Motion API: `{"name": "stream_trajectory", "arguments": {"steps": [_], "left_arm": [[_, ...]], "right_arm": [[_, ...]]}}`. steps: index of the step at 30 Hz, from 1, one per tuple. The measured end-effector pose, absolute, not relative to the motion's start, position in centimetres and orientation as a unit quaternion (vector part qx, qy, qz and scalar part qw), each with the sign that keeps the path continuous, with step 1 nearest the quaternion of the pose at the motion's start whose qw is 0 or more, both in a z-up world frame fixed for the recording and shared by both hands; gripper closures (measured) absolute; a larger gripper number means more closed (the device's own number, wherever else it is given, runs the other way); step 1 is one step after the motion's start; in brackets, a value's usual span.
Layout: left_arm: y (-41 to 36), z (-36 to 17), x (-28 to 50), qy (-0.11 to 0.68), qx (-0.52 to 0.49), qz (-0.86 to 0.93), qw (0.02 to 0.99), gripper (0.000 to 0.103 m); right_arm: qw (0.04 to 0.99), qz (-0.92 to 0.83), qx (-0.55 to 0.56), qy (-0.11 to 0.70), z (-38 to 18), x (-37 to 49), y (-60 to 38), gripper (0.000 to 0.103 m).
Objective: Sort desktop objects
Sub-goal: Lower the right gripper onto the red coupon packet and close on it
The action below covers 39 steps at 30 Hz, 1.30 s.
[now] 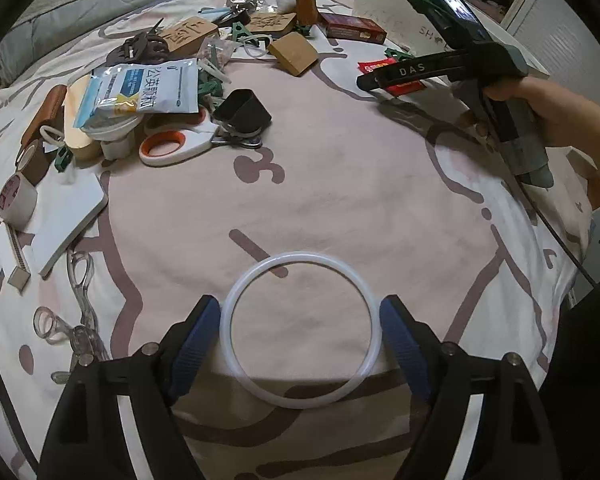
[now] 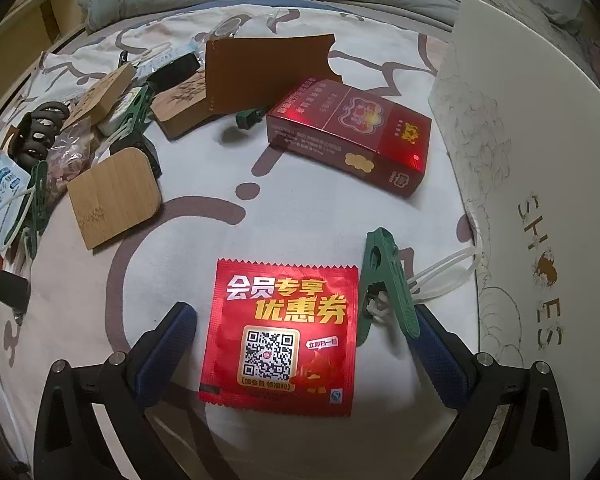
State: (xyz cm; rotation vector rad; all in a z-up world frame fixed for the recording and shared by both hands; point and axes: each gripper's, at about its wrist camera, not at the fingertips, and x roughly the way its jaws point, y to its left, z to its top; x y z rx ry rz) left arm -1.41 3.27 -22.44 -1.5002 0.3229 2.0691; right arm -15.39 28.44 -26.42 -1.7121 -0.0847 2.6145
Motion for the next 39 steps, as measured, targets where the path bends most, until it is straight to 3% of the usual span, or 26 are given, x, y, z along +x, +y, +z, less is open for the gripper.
{"name": "stream_trajectory", "arguments": {"steps": [12, 17, 20, 27, 39], "left_arm": [[4.0, -23.0, -1.2, 0.116, -0.564, 0.766, 0.286, 0.017], [4.8, -23.6, -0.7, 0.129, -0.562, 0.763, 0.293, 0.004], [5.5, -23.9, -0.3, 0.149, -0.555, 0.761, 0.3, 0.002], [5.7, -24.3, -1.0, 0.128, -0.559, 0.766, 0.29, 0.0], [6.2, -24.8, -1.0, 0.138, -0.551, 0.772, 0.287, 0.0]], "right_arm": [[0.024, 0.839, -0.544, -0.019, -26.4, -14.9, 28.2, 0.0], [0.015, 0.837, -0.546, -0.031, -26.4, -15.0, 28.0, 0.0], [0.005, 0.839, -0.543, -0.037, -26.2, -14.8, 27.8, 0.007], [-0.024, 0.847, -0.525, -0.074, -25.4, -14.0, 25.9, 0.039], [-0.025, 0.846, -0.525, -0.091, -24.9, -13.0, 25.2, 0.046]]}}
